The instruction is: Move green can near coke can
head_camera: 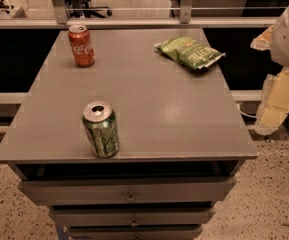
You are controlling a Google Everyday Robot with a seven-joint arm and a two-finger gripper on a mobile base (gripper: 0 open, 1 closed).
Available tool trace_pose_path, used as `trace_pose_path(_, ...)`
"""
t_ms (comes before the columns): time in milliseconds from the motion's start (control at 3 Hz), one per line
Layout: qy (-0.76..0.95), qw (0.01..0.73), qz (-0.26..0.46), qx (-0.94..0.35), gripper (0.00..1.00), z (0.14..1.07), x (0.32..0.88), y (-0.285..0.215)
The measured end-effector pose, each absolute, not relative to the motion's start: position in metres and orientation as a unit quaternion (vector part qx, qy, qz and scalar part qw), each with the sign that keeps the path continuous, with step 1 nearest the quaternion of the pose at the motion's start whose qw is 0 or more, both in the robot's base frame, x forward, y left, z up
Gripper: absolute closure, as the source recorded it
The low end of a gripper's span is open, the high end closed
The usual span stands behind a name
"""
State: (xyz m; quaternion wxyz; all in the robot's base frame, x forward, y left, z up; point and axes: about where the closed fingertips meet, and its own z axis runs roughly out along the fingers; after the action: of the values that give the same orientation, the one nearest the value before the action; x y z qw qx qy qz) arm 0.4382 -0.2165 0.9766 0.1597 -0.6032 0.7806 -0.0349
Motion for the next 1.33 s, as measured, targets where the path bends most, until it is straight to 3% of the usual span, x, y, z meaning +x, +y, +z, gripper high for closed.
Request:
trace_pose_path(667,0.786,0.17,-0.015,-0.594,0.0,0.972,0.44,-0.215)
trace_pose_path(1000,0.794,0.192,0.033,-0.577,0.0,0.953,0.445,-0.198)
trace_pose_path(1333,0.784,0.243,0.121,-0.558,0.0,0.931,0.452,-0.149)
